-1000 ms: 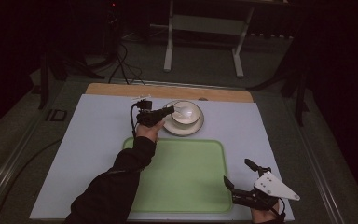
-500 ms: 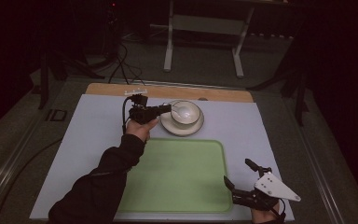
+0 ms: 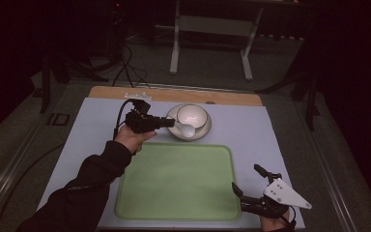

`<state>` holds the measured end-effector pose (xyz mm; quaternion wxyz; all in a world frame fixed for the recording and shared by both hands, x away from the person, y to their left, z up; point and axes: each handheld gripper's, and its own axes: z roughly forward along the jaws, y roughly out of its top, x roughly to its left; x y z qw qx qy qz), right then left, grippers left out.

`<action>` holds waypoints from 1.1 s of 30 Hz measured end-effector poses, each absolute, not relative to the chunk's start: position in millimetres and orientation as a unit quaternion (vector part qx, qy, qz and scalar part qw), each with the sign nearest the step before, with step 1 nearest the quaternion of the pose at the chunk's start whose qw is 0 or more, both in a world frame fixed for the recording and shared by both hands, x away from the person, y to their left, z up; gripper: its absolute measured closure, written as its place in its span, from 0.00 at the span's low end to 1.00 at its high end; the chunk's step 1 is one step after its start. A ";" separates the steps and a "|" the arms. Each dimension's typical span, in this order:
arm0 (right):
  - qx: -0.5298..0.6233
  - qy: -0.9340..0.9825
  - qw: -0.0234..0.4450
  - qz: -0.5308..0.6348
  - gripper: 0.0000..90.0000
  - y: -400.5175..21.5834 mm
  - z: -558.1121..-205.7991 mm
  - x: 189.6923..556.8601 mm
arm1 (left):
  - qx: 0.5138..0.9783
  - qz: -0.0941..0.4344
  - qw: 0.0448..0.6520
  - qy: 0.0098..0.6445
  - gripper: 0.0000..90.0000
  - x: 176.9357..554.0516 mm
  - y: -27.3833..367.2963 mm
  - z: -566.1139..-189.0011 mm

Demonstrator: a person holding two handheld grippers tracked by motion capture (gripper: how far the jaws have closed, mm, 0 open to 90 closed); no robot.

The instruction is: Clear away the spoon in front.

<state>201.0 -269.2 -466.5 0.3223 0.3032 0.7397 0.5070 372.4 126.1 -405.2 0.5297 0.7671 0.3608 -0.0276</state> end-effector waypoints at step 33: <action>0.302 0.746 0.319 0.500 0.12 -266.4 -467.8 202.6 | 0.886 -0.202 0.363 0.206 0.94 335.3 131.2 -436.7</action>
